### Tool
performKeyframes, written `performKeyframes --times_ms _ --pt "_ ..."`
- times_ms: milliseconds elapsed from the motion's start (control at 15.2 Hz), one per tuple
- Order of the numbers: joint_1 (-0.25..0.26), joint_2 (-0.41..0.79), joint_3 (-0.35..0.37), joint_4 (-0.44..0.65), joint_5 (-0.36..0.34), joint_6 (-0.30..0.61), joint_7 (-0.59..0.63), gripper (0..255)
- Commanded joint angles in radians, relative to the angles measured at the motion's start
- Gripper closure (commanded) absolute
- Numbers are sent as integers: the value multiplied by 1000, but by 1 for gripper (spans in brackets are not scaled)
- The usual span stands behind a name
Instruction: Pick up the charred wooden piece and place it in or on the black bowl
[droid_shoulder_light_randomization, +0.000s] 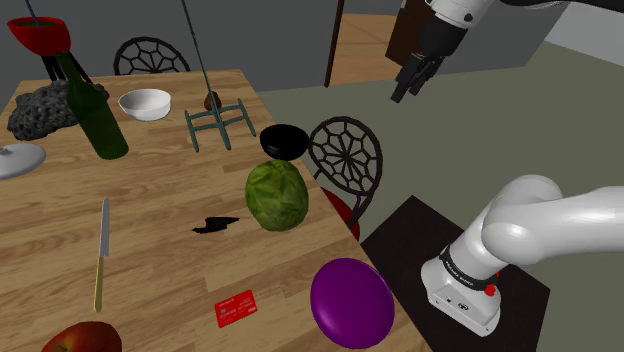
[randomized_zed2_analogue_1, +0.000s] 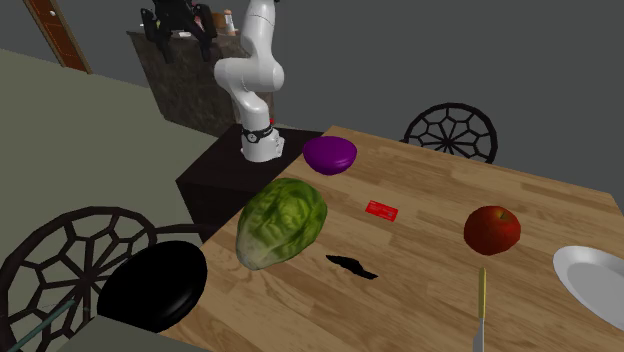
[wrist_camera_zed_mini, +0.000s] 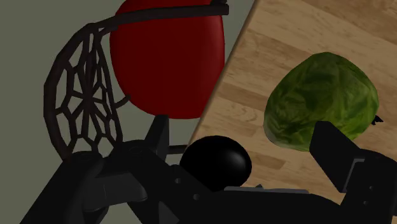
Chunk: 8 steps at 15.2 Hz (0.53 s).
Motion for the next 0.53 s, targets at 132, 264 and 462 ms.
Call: performKeyframes --times_ms 132,264,462 --pt "23 57 4 -4 8 55 -34 0" --pt "45 116 9 -3 16 109 -68 0" --pt "79 208 18 7 29 184 -119 0"
